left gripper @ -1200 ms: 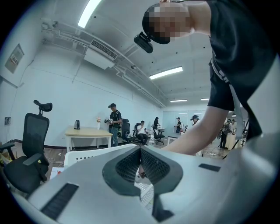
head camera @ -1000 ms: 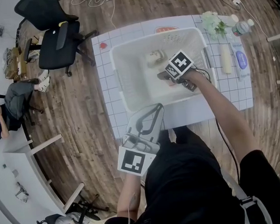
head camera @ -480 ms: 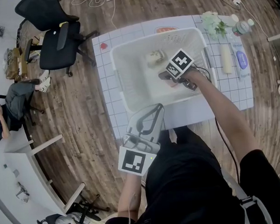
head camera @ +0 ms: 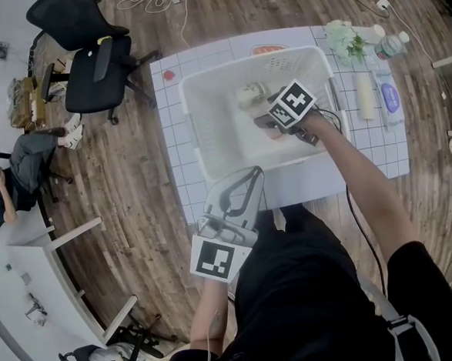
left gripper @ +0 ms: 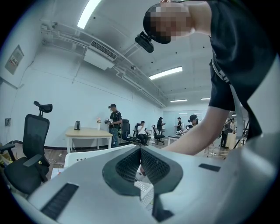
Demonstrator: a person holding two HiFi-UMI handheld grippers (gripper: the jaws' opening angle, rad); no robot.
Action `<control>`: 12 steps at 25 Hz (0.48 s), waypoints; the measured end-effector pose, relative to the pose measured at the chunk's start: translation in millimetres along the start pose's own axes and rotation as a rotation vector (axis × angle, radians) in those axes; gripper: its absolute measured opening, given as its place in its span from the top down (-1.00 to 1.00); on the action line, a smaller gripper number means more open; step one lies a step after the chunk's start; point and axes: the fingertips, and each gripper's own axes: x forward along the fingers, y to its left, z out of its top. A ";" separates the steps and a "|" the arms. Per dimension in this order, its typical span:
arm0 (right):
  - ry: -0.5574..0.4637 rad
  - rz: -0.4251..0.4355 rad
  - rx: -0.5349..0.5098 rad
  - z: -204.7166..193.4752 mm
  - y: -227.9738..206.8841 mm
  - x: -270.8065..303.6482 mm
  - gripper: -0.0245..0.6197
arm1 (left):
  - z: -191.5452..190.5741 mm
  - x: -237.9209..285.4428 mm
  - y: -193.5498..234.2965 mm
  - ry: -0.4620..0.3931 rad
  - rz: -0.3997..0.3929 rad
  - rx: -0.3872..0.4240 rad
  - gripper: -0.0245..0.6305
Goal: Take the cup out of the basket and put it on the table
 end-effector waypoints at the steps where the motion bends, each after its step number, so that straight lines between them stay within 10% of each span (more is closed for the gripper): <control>1: -0.008 0.003 -0.003 1.8 1.1 -1.2 -0.18 | 0.6 0.0 0.0 0.000 0.000 0.000 0.90; 12: -0.167 0.032 0.008 24.3 6.2 -24.6 -0.17 | 2.5 0.2 -1.8 -0.007 -0.002 0.011 0.90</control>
